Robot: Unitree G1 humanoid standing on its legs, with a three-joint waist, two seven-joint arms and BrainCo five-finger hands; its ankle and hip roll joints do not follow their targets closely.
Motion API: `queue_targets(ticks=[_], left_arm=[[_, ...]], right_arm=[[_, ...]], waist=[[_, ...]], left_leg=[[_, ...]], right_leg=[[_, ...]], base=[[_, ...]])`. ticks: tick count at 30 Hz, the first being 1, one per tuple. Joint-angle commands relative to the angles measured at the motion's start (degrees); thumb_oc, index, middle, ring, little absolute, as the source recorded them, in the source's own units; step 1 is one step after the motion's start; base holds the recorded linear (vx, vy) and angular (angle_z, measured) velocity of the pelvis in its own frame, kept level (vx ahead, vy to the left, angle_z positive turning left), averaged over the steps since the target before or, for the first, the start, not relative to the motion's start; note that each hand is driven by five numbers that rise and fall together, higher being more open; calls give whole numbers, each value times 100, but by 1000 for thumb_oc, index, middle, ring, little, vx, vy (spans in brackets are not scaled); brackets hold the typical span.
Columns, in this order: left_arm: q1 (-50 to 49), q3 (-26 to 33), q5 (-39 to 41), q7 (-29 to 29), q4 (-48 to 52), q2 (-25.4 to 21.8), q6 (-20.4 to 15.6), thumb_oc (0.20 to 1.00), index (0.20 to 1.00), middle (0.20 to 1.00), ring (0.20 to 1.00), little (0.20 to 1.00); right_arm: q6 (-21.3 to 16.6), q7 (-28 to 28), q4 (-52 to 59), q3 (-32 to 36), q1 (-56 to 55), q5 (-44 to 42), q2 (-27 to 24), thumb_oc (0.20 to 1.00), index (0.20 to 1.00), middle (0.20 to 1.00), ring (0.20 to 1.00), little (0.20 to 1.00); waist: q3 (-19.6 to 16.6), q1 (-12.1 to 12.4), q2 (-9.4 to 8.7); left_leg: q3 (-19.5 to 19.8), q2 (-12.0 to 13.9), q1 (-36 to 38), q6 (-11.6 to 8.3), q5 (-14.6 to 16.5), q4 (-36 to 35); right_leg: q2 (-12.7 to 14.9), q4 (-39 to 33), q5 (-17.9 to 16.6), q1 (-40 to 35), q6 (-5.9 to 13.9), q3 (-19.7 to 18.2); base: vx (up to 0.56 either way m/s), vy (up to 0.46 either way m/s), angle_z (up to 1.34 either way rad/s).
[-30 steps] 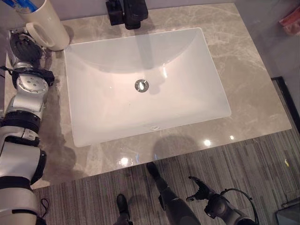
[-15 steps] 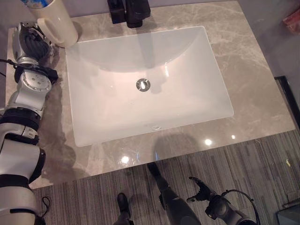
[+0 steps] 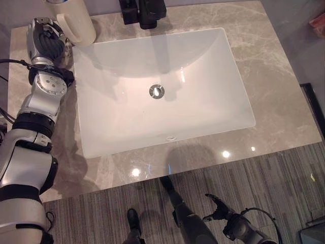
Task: Put brush and paste in cup on sink, flatten towel.
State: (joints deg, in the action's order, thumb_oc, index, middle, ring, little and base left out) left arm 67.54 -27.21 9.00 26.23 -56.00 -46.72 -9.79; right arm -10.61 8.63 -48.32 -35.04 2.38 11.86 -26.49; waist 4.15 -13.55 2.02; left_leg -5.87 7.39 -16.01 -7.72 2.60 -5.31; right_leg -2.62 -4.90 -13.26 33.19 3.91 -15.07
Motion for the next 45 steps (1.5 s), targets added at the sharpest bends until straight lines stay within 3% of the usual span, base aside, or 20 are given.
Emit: queue_targets(ticks=[1,9,17,20,21,26,29,30,33,40,44,45], left_arm=[[-115,-22,-131,193,-365,397,65,200,200,200,200,200],[-356,393,-160,496,-491,542,228,200,200,200,200,200],[-930,772,0,593,309,707,167,200,200,200,200,200],[-1415,976,113,606,947,679,-15,200,200,200,200,200],[-2056,1306,244,637,1764,703,-252,200,200,200,200,200],[-4208,2247,184,384,3564,966,-705,200,200,200,200,200],[-5593,2983,166,168,4358,1262,-928,200,200,200,200,200],[-5641,3009,164,159,4397,1270,-916,200,200,200,200,200],[-7151,3775,341,-187,4862,1795,-1114,200,200,200,200,200],[-7378,3580,561,-430,4430,2015,-945,200,200,200,200,200],[-7278,3134,532,-610,4289,2068,-843,200,200,200,200,200],[-7167,2749,742,-845,3983,2172,-691,200,200,200,200,200]], right_arm=[[-95,115,90,-56,-265,-55,-205,1000,1000,1000,1000,1000],[-43,134,65,-77,-187,-29,-184,1000,1000,1000,1000,1000],[103,37,-172,-101,-91,84,-140,1000,1000,1000,1000,1000],[160,1,-256,-14,-105,58,-100,1000,1000,1000,1000,1000],[190,-9,-297,74,-97,46,-50,1000,1000,1000,1000,1000],[213,21,-396,430,-80,42,101,1000,1000,1000,1000,1000],[220,58,-606,695,-120,56,260,1000,1000,1000,1000,1000],[217,59,-609,679,-127,58,256,1000,1000,1000,1000,1000],[159,-19,-882,1257,-232,-735,721,1000,1000,1000,1000,1000],[181,27,-789,1017,-123,-483,825,1000,1000,1000,1000,1000],[216,73,-654,970,-119,-442,834,1000,1000,1000,1000,1000],[269,109,-745,1054,-136,-542,908,1000,1000,1000,1000,1000]], waist=[[74,-204,40],[24,-131,19],[-82,27,-180],[-133,109,-254],[-159,204,-296],[-161,459,-336],[-234,620,-353],[-238,604,-349],[-268,891,-395],[-216,1107,-438],[-208,1144,-505],[-191,1096,-555]], left_leg=[[-73,251,790,-358,-391,31],[-60,244,852,-331,-339,31],[61,278,1072,-282,-271,31],[119,303,1240,-274,-229,31],[199,305,1362,-259,-211,31],[380,249,1573,-188,-175,31],[493,167,1672,-99,-99,31],[497,164,1682,-95,-97,31],[782,-123,1772,201,167,31],[1314,-420,1771,418,171,31],[1528,-619,1777,544,158,31],[1595,-730,1796,607,133,31]], right_leg=[[446,-10,5,101,628,185],[469,-10,30,14,636,238],[524,-10,86,-331,643,421],[589,-10,132,-535,646,532],[655,-10,174,-720,646,630],[799,-10,227,-1091,659,835],[921,-10,221,-1289,695,938],[925,-10,224,-1301,698,941],[1195,68,178,-1597,781,1107],[1572,361,235,-1935,835,1519],[1776,580,196,-2045,887,1687],[1893,764,132,-2085,914,1745]], base=[[0,0,0],[0,0,0],[4,-4,4],[12,21,13],[9,31,22],[-22,76,21],[-29,102,18],[-8,100,38],[-53,199,45],[-48,128,41],[-55,132,48],[-77,196,35]])
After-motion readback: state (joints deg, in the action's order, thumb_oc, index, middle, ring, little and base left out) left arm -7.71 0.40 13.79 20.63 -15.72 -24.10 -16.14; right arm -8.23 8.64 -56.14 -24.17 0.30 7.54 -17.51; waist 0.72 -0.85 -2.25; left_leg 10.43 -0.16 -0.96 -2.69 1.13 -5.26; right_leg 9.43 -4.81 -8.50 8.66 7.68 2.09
